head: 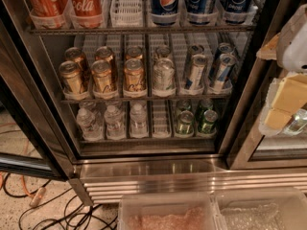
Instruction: Pick coke can from top shelf of fridge
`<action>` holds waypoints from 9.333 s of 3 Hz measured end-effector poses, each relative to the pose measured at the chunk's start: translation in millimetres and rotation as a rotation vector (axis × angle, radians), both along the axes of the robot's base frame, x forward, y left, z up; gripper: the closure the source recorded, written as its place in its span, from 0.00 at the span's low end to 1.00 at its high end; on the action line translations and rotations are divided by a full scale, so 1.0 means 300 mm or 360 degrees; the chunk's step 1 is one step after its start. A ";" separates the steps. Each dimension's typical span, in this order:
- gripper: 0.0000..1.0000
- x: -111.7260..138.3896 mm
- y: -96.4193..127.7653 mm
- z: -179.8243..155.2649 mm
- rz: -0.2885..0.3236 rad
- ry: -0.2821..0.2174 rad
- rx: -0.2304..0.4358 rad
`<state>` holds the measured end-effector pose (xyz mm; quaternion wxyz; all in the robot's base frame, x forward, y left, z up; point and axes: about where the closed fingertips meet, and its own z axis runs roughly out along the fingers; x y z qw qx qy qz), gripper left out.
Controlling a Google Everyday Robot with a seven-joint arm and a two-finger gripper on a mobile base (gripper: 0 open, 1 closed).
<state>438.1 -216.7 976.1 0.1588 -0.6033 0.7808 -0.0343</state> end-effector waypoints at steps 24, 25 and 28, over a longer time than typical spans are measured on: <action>0.00 0.684 1.197 0.297 0.0263 -0.0513 0.1723; 0.00 0.696 1.237 0.303 0.0295 -0.0498 0.1733; 0.48 0.707 1.282 0.295 0.0322 -0.0479 0.1755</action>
Offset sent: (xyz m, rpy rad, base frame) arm 0.0077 0.0249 -0.0122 0.0859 0.0161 0.0227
